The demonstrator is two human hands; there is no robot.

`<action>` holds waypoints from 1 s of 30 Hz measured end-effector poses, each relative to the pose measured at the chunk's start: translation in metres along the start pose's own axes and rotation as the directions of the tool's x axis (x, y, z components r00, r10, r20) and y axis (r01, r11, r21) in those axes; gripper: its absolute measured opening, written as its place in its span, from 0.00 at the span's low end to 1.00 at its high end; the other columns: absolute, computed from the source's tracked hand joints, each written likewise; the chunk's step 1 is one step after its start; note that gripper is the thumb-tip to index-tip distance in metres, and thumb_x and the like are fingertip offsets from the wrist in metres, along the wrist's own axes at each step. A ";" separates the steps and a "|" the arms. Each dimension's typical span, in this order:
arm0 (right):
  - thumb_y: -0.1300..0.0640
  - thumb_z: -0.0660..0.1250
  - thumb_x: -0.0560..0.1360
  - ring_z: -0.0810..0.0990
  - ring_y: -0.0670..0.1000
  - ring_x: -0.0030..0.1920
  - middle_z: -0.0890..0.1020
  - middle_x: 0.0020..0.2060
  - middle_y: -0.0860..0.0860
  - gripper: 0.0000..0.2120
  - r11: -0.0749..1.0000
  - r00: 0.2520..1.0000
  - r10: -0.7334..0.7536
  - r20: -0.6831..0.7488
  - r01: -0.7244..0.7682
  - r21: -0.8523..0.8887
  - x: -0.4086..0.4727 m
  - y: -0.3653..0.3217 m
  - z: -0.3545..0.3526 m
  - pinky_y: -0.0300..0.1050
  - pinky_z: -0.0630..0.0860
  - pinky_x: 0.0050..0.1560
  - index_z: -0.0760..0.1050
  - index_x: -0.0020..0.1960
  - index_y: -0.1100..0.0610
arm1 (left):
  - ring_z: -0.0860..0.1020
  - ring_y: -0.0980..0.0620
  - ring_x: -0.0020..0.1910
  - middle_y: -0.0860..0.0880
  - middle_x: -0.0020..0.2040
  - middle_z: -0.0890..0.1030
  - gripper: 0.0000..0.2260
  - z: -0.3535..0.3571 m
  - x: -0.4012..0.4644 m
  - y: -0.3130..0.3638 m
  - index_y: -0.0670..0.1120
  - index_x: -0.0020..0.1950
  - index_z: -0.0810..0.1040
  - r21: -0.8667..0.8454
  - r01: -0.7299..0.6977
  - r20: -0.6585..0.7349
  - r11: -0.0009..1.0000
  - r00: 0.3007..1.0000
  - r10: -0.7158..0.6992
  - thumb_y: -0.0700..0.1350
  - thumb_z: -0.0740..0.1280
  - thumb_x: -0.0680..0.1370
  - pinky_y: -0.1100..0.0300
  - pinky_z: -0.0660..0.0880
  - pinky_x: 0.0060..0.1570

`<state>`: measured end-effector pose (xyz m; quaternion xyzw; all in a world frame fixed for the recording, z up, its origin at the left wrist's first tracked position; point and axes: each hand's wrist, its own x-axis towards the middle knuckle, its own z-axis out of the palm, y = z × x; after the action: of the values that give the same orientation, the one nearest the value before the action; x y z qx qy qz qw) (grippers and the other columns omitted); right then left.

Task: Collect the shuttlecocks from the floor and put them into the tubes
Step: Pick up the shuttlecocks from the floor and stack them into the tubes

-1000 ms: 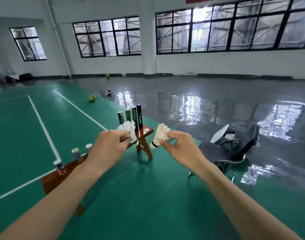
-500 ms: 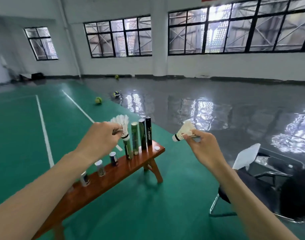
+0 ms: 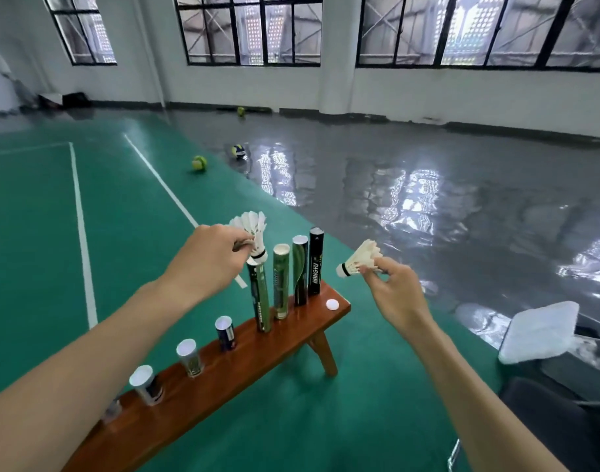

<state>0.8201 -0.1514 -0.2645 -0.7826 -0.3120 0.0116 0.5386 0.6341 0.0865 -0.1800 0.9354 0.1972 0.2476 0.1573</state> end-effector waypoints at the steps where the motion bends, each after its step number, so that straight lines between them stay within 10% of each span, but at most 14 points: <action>1: 0.58 0.68 0.82 0.77 0.46 0.33 0.85 0.39 0.47 0.07 1.000 1.000 0.006 -0.006 -0.006 -0.003 0.015 0.007 0.005 0.37 0.69 0.32 0.82 0.47 0.59 | 0.83 0.48 0.41 0.49 0.42 0.87 0.06 0.008 0.016 -0.006 0.45 0.48 0.87 -0.013 -0.017 0.011 1.000 1.000 0.017 0.42 0.70 0.79 0.54 0.78 0.45; 10: 0.60 0.68 0.81 0.73 0.57 0.36 0.80 0.37 0.57 0.13 0.997 0.998 0.044 -0.043 -0.047 -0.061 0.181 0.091 0.021 0.52 0.69 0.39 0.77 0.40 0.65 | 0.77 0.53 0.30 0.52 0.36 0.84 0.09 0.132 0.197 -0.039 0.48 0.43 0.85 -0.085 0.031 0.179 0.996 0.984 -0.016 0.45 0.67 0.82 0.54 0.76 0.36; 22: 0.58 0.66 0.83 0.70 0.42 0.30 0.79 0.38 0.45 0.14 0.993 0.966 0.117 0.229 -0.122 0.007 0.412 0.236 0.036 0.37 0.64 0.33 0.77 0.39 0.54 | 0.71 0.49 0.28 0.50 0.29 0.78 0.11 0.300 0.383 -0.052 0.48 0.42 0.82 -0.021 0.338 0.200 0.941 0.923 -0.327 0.43 0.65 0.82 0.55 0.67 0.30; 30: 0.57 0.65 0.83 0.69 0.43 0.32 0.77 0.37 0.40 0.20 0.986 0.925 0.141 0.352 -0.164 0.036 0.481 0.297 0.082 0.34 0.63 0.34 0.75 0.36 0.39 | 0.77 0.37 0.41 0.44 0.41 0.83 0.08 0.390 0.409 -0.075 0.46 0.49 0.81 0.015 0.525 0.273 0.851 0.816 -0.509 0.39 0.61 0.81 0.45 0.77 0.41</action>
<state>1.3198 0.0915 -0.3981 -0.7721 -0.3401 0.2017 0.4976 1.1443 0.2581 -0.3685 0.8661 0.4130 0.0729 0.2721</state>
